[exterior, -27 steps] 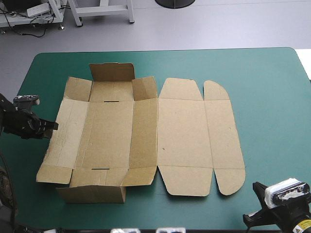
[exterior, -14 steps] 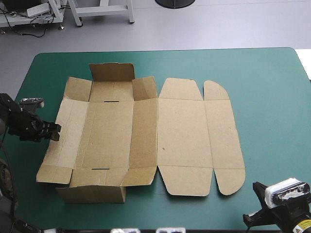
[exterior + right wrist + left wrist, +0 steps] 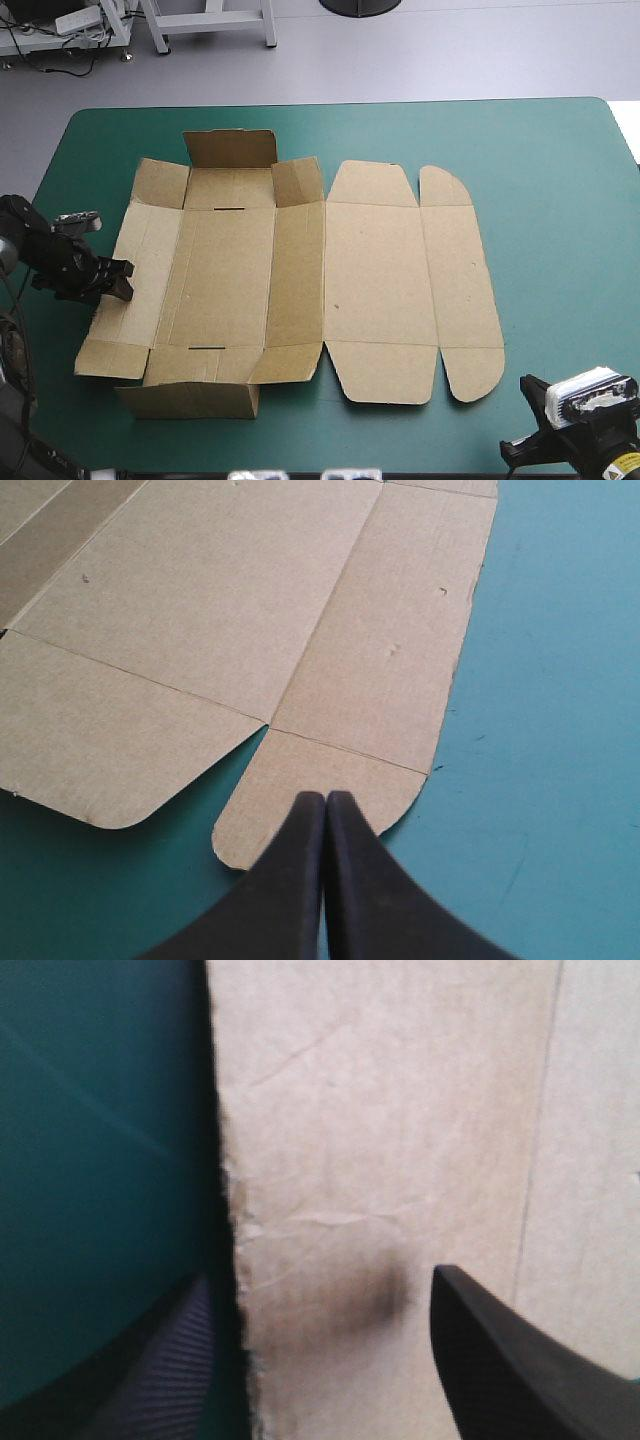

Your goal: Fold the box

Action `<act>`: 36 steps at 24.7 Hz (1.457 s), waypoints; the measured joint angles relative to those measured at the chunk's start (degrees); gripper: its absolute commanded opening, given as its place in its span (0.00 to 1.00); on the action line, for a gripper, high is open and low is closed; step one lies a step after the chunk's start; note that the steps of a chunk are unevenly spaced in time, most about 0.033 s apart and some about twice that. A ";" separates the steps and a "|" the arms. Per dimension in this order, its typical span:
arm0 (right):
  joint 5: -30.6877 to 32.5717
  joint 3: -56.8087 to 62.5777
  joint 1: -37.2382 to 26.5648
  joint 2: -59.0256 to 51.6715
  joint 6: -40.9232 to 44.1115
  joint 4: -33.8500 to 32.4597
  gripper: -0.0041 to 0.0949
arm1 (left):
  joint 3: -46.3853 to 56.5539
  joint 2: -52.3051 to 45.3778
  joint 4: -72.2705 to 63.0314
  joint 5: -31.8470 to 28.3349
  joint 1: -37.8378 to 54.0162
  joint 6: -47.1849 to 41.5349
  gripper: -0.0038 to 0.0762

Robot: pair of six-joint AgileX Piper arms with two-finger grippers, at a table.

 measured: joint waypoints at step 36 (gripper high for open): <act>0.18 0.00 0.00 0.00 2.10 -0.15 0.02 | 8.04 0.04 -22.44 0.57 -2.21 3.82 0.32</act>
